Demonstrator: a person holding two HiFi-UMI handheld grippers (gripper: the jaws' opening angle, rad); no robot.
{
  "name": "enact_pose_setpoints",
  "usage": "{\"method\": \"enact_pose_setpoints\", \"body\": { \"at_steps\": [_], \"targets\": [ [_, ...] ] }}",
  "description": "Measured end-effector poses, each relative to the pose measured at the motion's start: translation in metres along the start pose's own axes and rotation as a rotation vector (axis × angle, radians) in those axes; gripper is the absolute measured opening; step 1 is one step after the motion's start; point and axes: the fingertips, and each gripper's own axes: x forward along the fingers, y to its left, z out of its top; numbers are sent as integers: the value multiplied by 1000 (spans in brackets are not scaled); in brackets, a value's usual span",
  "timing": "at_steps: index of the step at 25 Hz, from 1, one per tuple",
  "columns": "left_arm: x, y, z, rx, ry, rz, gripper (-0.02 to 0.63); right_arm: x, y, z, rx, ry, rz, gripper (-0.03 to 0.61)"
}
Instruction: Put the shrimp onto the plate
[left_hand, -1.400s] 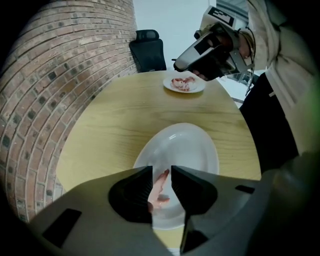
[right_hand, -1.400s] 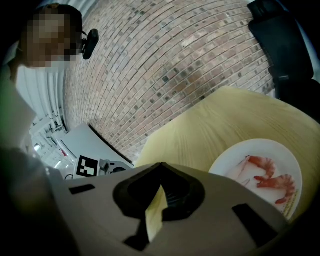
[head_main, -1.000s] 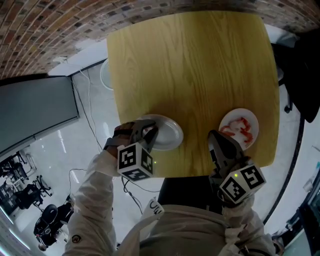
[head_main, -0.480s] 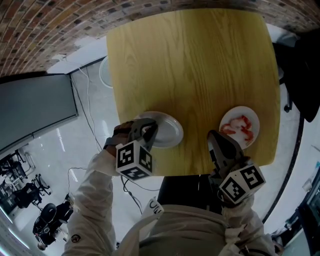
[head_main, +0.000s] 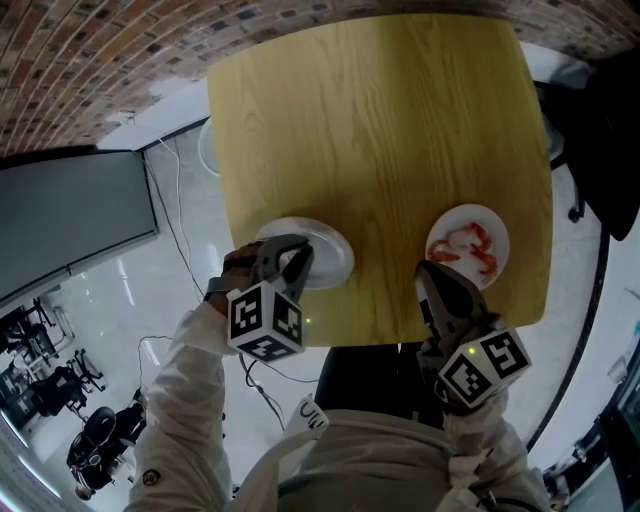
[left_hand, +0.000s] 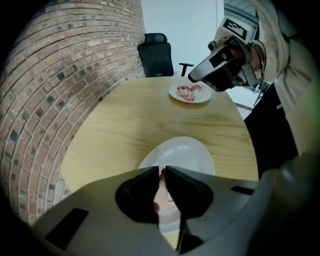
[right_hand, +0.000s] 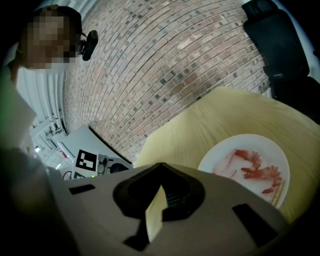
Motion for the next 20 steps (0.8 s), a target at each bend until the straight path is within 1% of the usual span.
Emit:
{"method": "enact_pose_setpoints", "body": {
  "at_steps": [5,12,20],
  "targets": [
    [-5,-11,26,4,-3,1,49,-22,-11,4,8,-20,-9,25],
    [-1,-29,74,50,-16,-3,49,-60,-39,12,31,-62,-39,25],
    [10,-57,147,98,-45,-20,49,-109,-85,23,59,-101,-74,25]
  ]
}}
